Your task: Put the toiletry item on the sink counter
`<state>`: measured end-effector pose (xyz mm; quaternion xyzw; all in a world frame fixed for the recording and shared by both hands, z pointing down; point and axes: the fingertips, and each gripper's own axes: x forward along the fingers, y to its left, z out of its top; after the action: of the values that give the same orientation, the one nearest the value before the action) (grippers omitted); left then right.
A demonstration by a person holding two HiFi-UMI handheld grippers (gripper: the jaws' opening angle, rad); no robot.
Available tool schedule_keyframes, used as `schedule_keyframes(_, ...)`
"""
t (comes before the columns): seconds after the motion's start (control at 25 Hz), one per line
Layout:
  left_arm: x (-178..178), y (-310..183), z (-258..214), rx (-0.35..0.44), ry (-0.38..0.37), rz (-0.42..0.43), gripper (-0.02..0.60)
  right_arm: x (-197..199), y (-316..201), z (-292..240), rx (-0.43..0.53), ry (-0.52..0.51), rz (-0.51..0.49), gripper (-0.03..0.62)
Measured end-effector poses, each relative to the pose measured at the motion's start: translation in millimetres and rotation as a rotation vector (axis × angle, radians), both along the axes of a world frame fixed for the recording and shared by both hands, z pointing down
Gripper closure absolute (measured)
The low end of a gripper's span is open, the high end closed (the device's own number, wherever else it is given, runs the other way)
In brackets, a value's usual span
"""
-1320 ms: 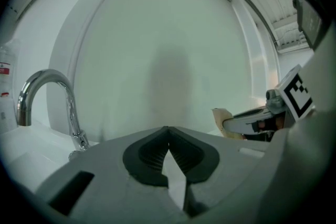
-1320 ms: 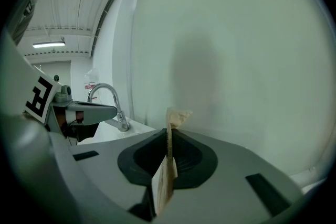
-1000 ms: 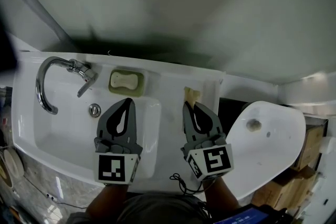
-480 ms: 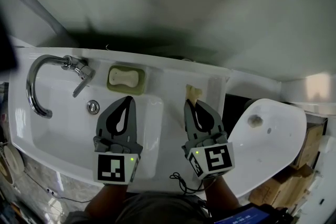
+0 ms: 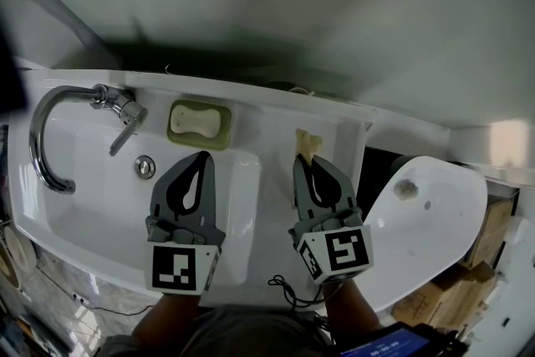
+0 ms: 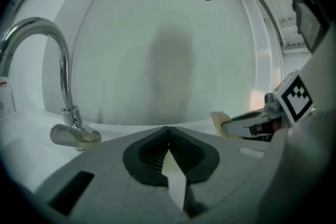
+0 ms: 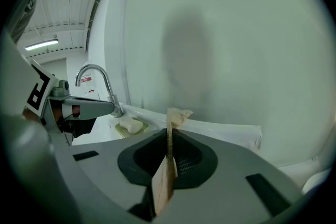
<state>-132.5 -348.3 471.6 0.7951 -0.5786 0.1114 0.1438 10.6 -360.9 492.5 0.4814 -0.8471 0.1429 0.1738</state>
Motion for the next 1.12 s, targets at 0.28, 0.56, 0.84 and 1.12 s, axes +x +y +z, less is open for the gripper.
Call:
schedule_keyframes(0.28, -4.9, -2.0, 3.8, -0.006, -0.004, -0.008, 0.568, -0.7, -3.4, 9.3, -0.019, 0.008, 0.011, 0.562)
schedule_keyframes(0.56, -5.5, -2.1, 3.1, -0.002, 0.000, -0.014, 0.568, -2.0, -3.5, 15.4, -0.038, 0.023, -0.001, 0.562)
schedule_keyframes(0.84, -5.7, -2.5, 1.7, 0.007, 0.004, -0.013, 0.568, -4.3, -2.1, 21.2, -0.064, 0.035, -0.012, 0.484)
schedule_keyframes(1.12, -4.4, 2.6, -12.1, 0.032, 0.009, -0.016, 0.566, -5.8, 3.3, 8.9, -0.041, 0.024, -0.011, 0.484)
